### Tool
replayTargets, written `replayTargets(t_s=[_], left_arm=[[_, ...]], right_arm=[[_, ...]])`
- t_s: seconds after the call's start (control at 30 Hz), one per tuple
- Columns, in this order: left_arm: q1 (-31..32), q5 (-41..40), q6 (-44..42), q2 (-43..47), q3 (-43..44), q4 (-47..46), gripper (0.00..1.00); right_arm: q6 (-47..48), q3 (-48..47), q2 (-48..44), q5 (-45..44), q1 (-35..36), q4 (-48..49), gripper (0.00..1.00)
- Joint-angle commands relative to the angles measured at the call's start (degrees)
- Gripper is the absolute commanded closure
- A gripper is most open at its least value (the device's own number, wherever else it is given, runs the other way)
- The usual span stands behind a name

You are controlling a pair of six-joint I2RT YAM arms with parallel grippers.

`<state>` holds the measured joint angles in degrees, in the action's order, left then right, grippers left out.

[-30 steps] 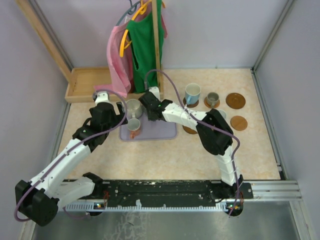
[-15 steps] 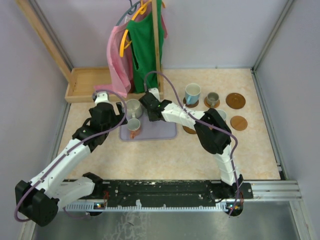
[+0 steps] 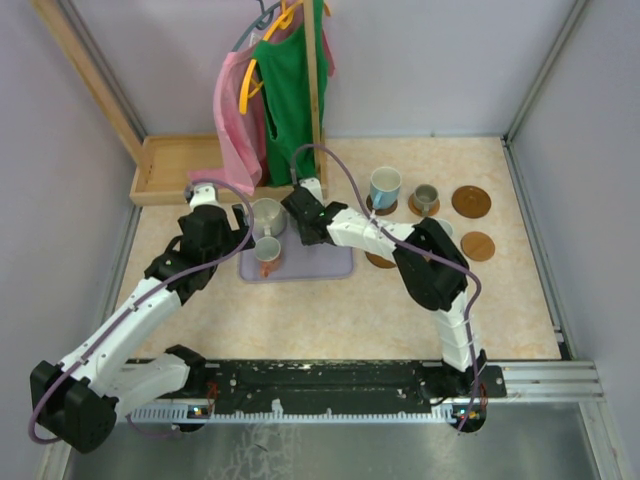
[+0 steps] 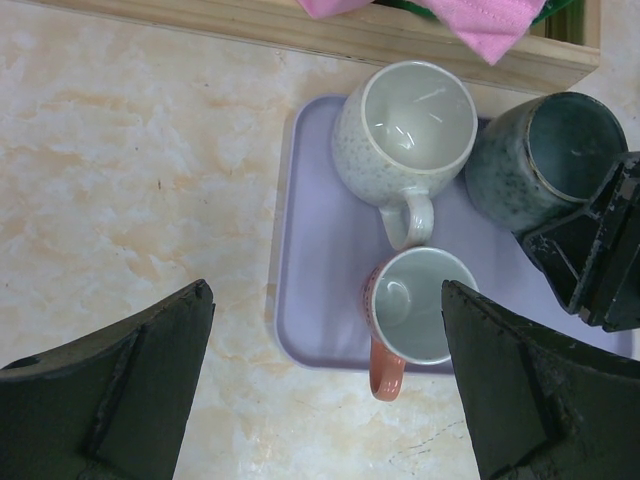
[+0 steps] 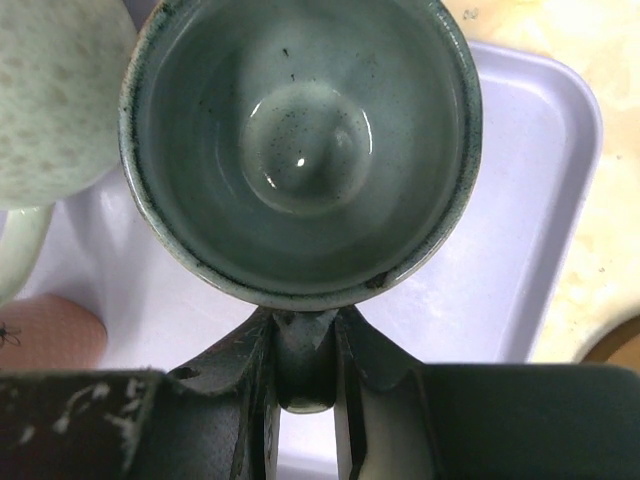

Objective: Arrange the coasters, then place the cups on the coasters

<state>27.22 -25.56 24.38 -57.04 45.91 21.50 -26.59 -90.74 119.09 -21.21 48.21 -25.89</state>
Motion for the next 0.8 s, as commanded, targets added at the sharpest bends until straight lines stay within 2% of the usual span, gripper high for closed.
replayTargets(t_s=[0.0, 0.47, 0.77], left_arm=[[-0.49, 0.61, 0.07, 0.83, -0.01, -0.07, 0.00], [-0.59, 1.42, 0.67, 0.02, 0.17, -0.48, 0.00], [-0.58, 1.41, 0.28, -0.98, 1.09, -0.99, 0.00]], right_arm=[[0.38, 1.13, -8.03, -2.53, -0.01, 2.42, 1.00], [0.31, 6.85, -18.18, -5.63, 0.99, 1.89, 1.00], [0.84, 10.62, -28.19, -8.55, 0.88, 0.07, 1.00]])
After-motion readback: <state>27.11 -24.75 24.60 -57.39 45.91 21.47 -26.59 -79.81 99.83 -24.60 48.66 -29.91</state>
